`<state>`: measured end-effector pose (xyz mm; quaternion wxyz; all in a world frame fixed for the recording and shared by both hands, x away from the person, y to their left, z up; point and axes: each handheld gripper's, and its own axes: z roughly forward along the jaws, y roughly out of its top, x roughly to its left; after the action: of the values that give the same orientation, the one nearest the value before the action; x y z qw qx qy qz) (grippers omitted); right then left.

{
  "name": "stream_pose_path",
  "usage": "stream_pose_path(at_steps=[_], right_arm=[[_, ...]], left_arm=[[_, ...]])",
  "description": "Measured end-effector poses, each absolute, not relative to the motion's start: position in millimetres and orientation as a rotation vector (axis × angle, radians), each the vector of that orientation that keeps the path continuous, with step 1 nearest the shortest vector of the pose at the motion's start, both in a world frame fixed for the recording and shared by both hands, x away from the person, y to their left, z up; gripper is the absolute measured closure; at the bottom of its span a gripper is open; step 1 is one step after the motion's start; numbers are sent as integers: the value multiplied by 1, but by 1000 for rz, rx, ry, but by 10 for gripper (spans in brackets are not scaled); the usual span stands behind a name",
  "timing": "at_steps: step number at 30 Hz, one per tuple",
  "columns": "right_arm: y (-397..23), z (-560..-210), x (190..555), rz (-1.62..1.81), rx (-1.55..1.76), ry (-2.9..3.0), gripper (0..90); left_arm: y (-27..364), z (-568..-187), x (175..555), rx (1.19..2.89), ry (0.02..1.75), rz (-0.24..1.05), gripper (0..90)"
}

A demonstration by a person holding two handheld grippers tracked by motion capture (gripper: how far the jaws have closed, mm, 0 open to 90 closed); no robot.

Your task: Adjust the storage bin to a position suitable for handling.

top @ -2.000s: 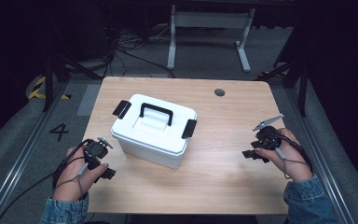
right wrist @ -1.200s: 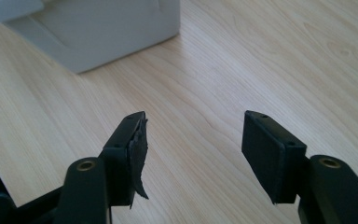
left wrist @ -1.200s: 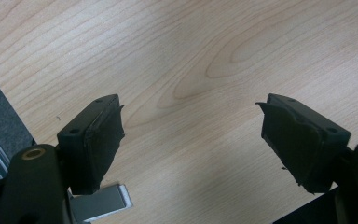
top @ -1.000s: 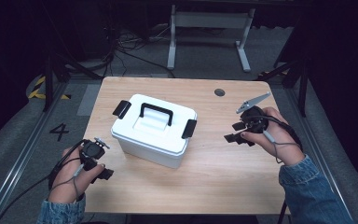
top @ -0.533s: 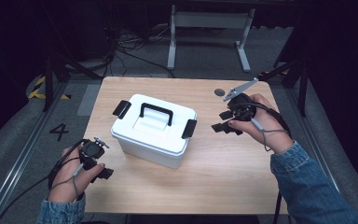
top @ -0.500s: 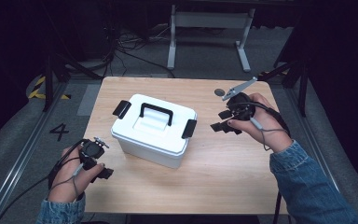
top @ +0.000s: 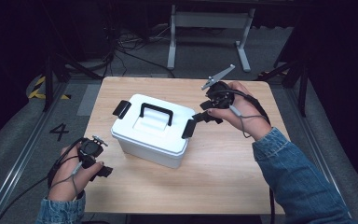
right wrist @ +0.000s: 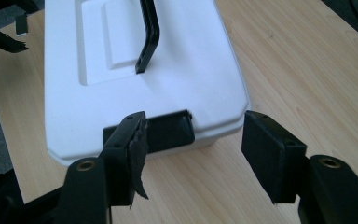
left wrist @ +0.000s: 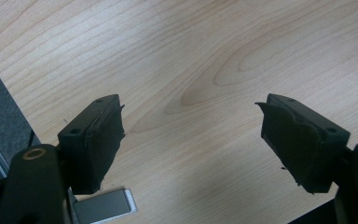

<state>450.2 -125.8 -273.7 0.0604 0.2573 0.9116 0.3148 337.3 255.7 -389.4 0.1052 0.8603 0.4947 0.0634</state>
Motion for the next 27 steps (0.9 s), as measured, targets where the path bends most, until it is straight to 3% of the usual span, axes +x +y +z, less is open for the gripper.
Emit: stream_pose_path(at_steps=[27], right_arm=[[-33,-294,495,990,725,2879,448]], left_arm=[[258,-391,345,2537,1446,208,218]])
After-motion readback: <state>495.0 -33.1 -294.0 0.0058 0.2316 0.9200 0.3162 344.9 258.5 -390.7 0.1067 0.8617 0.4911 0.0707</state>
